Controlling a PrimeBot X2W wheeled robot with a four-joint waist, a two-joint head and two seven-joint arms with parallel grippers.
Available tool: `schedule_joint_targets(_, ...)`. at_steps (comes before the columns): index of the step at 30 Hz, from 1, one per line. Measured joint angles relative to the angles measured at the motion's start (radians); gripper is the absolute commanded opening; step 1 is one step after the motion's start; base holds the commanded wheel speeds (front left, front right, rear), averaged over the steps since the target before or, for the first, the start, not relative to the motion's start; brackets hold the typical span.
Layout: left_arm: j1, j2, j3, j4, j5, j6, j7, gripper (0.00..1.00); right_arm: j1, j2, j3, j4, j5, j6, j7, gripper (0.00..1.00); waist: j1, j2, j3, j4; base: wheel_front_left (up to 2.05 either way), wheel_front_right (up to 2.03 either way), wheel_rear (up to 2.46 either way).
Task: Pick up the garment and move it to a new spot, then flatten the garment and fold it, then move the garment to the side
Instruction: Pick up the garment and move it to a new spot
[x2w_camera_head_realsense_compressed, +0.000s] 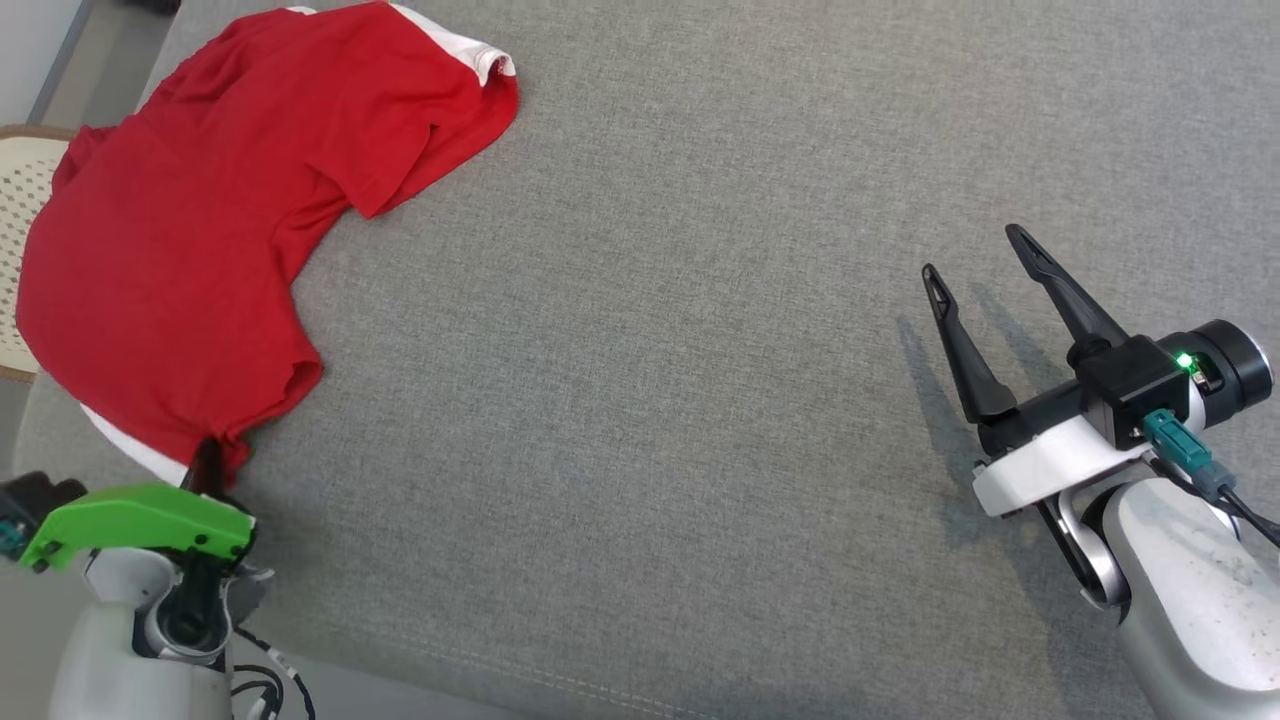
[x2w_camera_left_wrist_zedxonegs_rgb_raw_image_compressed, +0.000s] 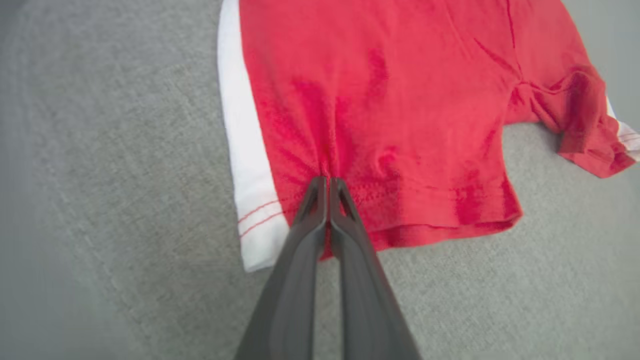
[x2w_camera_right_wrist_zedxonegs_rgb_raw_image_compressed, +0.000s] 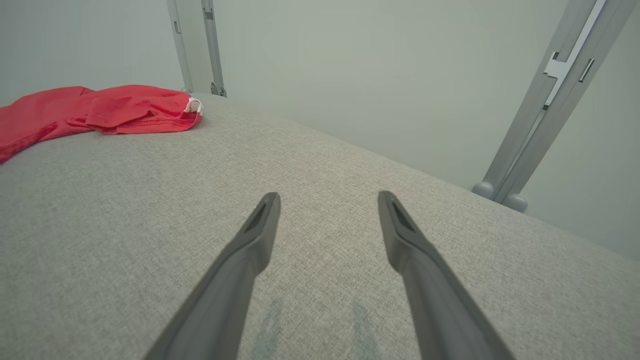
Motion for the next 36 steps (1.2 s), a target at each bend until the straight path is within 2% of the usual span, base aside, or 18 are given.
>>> schedule_joint_targets(4, -0.002, -0.012, -0.06, -0.047, 0.021, -0.073, -0.009, 0.0, 0.006, 0.012, 0.007, 0.002, 0.011, 0.0, 0.0, 1.0, 0.0, 0.0, -0.019, -0.009, 0.0, 0.0, 0.0)
schedule_joint_targets(11, -0.031, -0.046, -0.205, -0.198, 0.047, -0.107, 0.003, 0.0, 0.007, 0.061, 0.022, 0.003, 0.028, 0.0, 0.0, 1.0, -0.0001, 0.0, -0.053, -0.033, 0.0, 0.0, 0.0)
schedule_joint_targets(19, -0.042, -0.058, -0.496, -0.395, 0.04, -0.107, 0.127, 0.0, 0.004, 0.138, 0.039, -0.004, 0.04, -0.001, 0.0, 1.0, -0.0001, 0.0, -0.087, -0.095, 0.0, 0.0, 0.0)
schedule_joint_targets(20, -0.058, -0.058, -0.589, -0.457, 0.034, -0.106, 0.163, 0.0, 0.004, 0.153, 0.032, -0.012, 0.042, -0.01, 0.0, 1.0, -0.0001, 0.0, -0.094, -0.119, 0.0, 0.0, 0.0)
schedule_joint_targets(25, -0.112, -0.053, -0.813, -0.568, -0.028, -0.106, 0.25, 0.0, 0.006, 0.17, -0.023, -0.044, 0.045, -0.056, 0.0, 1.0, -0.0001, 0.0, -0.106, -0.182, 0.0, 0.0, 0.0)
schedule_joint_targets(31, -0.193, -0.048, -0.926, -0.588, -0.074, -0.106, 0.303, 0.0, 0.033, 0.183, -0.089, -0.091, 0.049, -0.09, 0.0, 1.0, -0.0001, 0.0, -0.107, -0.266, 0.0, 0.0, 0.0)
schedule_joint_targets(34, -0.211, -0.047, -0.941, -0.55, -0.081, -0.065, 0.305, 0.0, 0.066, 0.184, -0.095, -0.092, 0.049, -0.09, 0.0, 1.0, -0.0001, 0.0, -0.101, -0.308, 0.0, 0.0, 0.0)
schedule_joint_targets(35, -0.217, -0.046, -0.942, -0.532, -0.072, -0.05, 0.303, 0.3, 0.075, 0.186, -0.095, -0.092, 0.049, -0.09, 0.0, 1.0, -0.0001, 0.0, -0.099, -0.321, 0.0, 0.0, 0.0)
schedule_joint_targets(36, -0.223, -0.045, -0.942, -0.511, -0.057, -0.041, 0.3, 0.46, 0.082, 0.188, -0.093, -0.092, 0.049, -0.09, 0.0, 1.0, -0.0001, 0.0001, -0.096, -0.335, 0.0, 0.0, 0.0)
